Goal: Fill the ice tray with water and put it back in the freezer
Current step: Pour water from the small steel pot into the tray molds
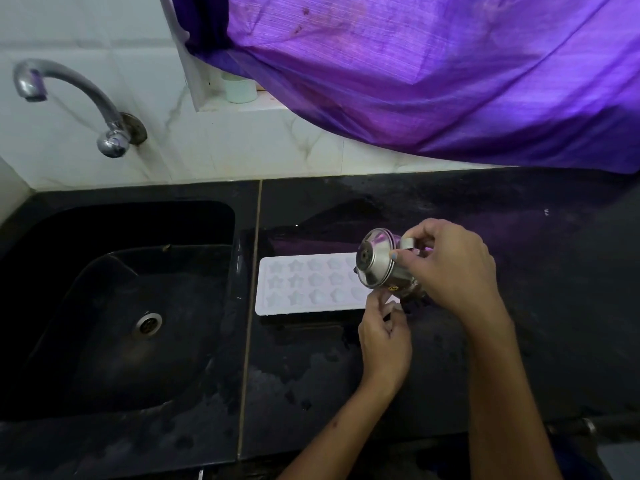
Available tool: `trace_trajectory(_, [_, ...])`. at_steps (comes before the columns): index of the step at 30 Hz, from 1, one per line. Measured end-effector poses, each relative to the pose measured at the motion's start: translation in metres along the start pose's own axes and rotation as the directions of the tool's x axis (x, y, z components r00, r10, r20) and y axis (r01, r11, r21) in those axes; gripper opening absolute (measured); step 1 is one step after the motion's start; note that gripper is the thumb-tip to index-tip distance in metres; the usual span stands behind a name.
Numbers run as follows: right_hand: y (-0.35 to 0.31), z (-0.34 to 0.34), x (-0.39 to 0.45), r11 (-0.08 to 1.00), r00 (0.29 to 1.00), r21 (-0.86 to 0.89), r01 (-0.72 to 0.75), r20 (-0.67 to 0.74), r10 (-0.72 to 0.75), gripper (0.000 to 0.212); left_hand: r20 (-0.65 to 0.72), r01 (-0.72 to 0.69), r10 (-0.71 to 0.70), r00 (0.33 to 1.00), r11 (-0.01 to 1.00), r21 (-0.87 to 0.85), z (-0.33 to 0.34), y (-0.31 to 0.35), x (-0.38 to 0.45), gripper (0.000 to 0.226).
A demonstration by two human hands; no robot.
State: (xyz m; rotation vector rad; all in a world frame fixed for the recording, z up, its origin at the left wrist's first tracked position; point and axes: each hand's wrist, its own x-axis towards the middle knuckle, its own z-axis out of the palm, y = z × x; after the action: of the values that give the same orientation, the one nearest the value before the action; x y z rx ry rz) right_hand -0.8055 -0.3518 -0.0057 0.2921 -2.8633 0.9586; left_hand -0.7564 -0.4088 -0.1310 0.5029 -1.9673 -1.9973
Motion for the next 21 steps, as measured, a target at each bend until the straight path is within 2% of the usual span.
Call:
trace_trajectory(5, [-0.007,0.008,-0.003,0.999,1.0,-0.051,0.018,-0.007,-0.018,0.014,0.004,0.022,-0.022,1.0,1.0,-0.014,-0.007,-0.004,0.003,0.03])
trace_trajectory(15, [-0.01,0.017,-0.009,0.996,0.999,-0.087,0.003,-0.037,-0.007,0.017,0.1,0.074,-0.071,0.992,0.997,-0.027,-0.017,0.001,0.003,0.031])
trace_trajectory(21, [-0.011,0.018,-0.011,0.993,0.999,-0.117,0.002,-0.052,-0.008,0.018,0.146,0.058,-0.051,0.988,0.997,-0.041,-0.02,0.002,0.003,0.028])
